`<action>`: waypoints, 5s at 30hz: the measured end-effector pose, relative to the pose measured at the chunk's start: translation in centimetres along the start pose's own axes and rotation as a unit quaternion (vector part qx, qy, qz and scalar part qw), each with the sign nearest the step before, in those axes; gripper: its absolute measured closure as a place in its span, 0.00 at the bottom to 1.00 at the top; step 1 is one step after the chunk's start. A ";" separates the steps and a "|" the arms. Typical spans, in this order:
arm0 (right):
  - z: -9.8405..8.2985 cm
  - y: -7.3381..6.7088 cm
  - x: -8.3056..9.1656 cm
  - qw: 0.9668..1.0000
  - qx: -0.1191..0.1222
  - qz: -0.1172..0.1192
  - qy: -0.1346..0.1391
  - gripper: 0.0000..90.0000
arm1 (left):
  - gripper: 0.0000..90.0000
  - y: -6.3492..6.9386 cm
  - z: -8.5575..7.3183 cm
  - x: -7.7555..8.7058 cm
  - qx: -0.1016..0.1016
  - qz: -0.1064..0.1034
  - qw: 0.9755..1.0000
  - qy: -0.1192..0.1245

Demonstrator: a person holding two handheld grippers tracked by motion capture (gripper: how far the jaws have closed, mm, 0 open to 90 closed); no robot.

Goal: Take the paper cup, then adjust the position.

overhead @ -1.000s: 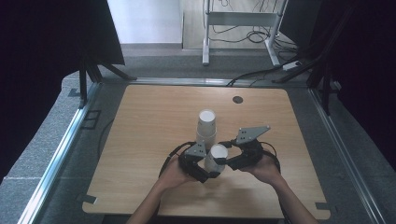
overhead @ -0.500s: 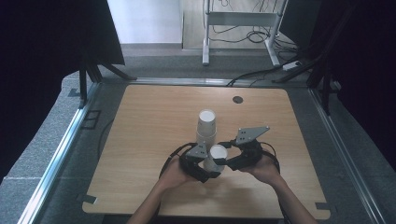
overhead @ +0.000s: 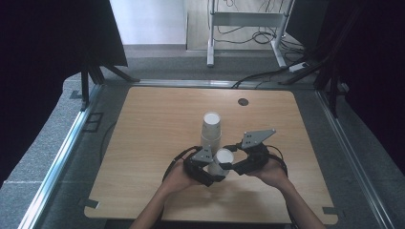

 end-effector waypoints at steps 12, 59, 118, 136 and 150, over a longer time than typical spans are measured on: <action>-0.5 0.1 0.7 1.000 0.004 -0.018 -0.026 0.27 | 0.26 -0.1 -0.1 0.1 -0.004 0.005 1.000 -0.017; -1.5 -0.2 -0.6 0.980 0.037 -0.001 -0.195 0.32 | 0.26 0.6 -0.6 -0.9 -0.033 0.005 0.996 -0.084; -4.7 0.4 2.0 0.997 -0.058 0.024 0.034 0.40 | 0.25 0.6 0.2 0.3 -0.011 -0.012 1.000 -0.012; -4.8 0.3 1.8 0.998 -0.055 0.029 0.019 0.39 | 0.31 0.7 0.1 0.5 -0.020 -0.013 1.000 -0.017; -4.2 0.3 2.2 0.999 -0.037 0.011 -0.024 0.28 | 0.31 0.7 0.2 0.4 -0.026 -0.016 0.999 -0.024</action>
Point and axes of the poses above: each handheld gripper's, and its own axes: x roughly backward along the jaws, z roughly out of its top, y roughly to its right, the point moved 7 cm from there along -x, roughly forward along the jaws, and after that the axes turned 9 degrees about y, right-handed, at the moved point
